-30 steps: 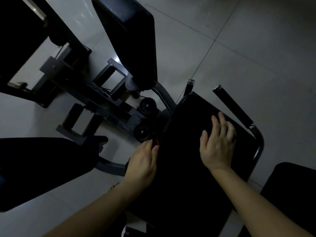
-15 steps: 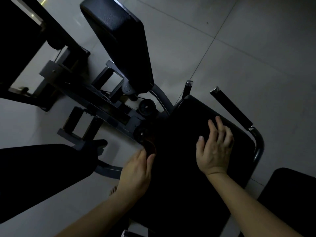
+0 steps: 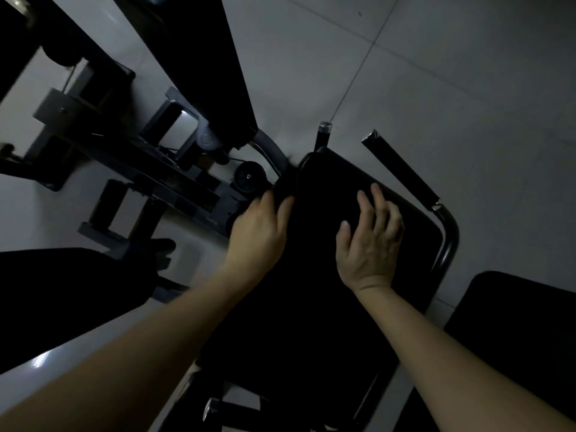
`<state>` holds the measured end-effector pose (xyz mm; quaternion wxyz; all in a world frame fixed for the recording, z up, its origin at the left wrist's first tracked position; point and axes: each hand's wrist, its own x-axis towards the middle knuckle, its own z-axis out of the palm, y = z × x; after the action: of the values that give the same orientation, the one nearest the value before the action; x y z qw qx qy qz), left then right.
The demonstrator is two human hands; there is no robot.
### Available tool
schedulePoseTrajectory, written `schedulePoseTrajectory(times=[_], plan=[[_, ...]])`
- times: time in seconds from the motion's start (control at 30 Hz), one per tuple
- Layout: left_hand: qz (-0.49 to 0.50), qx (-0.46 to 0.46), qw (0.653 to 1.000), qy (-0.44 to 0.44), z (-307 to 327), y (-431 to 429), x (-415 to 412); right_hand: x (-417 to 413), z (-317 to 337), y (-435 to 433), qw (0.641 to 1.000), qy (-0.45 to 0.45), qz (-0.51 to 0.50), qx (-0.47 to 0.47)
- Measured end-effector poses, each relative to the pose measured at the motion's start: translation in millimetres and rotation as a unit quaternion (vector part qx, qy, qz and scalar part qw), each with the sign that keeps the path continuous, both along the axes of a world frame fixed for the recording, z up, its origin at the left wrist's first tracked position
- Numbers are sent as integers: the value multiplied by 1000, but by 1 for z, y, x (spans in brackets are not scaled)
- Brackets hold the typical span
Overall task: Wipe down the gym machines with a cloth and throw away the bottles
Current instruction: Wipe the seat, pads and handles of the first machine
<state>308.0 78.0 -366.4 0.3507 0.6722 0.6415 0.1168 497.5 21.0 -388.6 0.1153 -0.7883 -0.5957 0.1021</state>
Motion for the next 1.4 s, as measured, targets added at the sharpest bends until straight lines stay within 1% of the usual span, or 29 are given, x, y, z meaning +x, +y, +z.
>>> schedulePoseTrajectory(times=[0.07,0.13,0.2,0.27,0.33,0.37,0.4,0.43,0.5,0.57,0.63,0.7,0.77,0.9,0.97,1.03,1.07,1.13,1.17,1.2,1.23,1.27,1.3,1.33,1.37,1.4], plan=[[-5,-51,998,-39,15,-39,-26,0,1,1,1000,7,-1,-6],[-8,-59,998,-34,18,-55,-37,-1,1,2,1000,11,-2,-10],[5,-60,998,-16,17,-47,-29,0,2,1,1000,14,-3,-11],[9,-57,998,-15,16,-26,-11,0,2,0,1000,11,-3,-6],[15,-39,999,25,13,1,10,1,1,0,1000,4,-1,3],[22,3,999,35,9,16,22,1,0,0,1000,1,0,7],[4,46,998,51,7,30,33,1,0,0,1000,-3,2,11],[-33,67,994,85,8,46,44,1,0,-1,1000,-6,2,14],[-98,74,985,125,5,78,64,1,0,-1,1000,-6,-4,17],[-136,93,981,101,2,94,73,0,-1,0,1000,-4,-4,20],[-120,99,986,62,5,93,70,0,0,0,1000,-2,-4,21],[-65,69,995,11,8,77,58,-1,1,0,1000,-5,-5,16],[-33,38,999,-14,11,53,42,-1,2,1,1000,-9,-6,5],[-14,-70,996,-54,30,11,5,-3,6,2,1000,5,-9,-20],[-24,-116,990,-75,32,16,-10,-5,12,4,999,10,-13,-42],[-21,-127,988,-83,29,39,-18,-12,25,10,996,38,-44,-63],[-1,-123,988,-89,30,53,-17,-17,33,14,994,66,-66,-60],[83,-115,982,-129,34,78,-10,-31,54,24,985,141,-102,-22],[139,-116,968,-173,41,88,-4,-39,64,29,970,206,-125,-1],[192,-128,944,-235,49,96,3,-46,74,36,933,317,-168,9],[235,-154,912,-297,56,104,11,-53,84,45,855,467,-223,-3],[259,-194,877,-355,64,110,21,-58,94,54,740,616,-269,-19],[262,-230,850,-395,72,113,32,-58,100,60,623,723,-297,-25],[251,-259,839,-407,77,113,41,-56,103,66,542,785,-299,-22],[219,-274,849,-394,80,111,50,-51,106,70,496,818,-291,-14],[166,-276,873,-365,83,107,57,-45,108,74,478,830,-288,-6]])
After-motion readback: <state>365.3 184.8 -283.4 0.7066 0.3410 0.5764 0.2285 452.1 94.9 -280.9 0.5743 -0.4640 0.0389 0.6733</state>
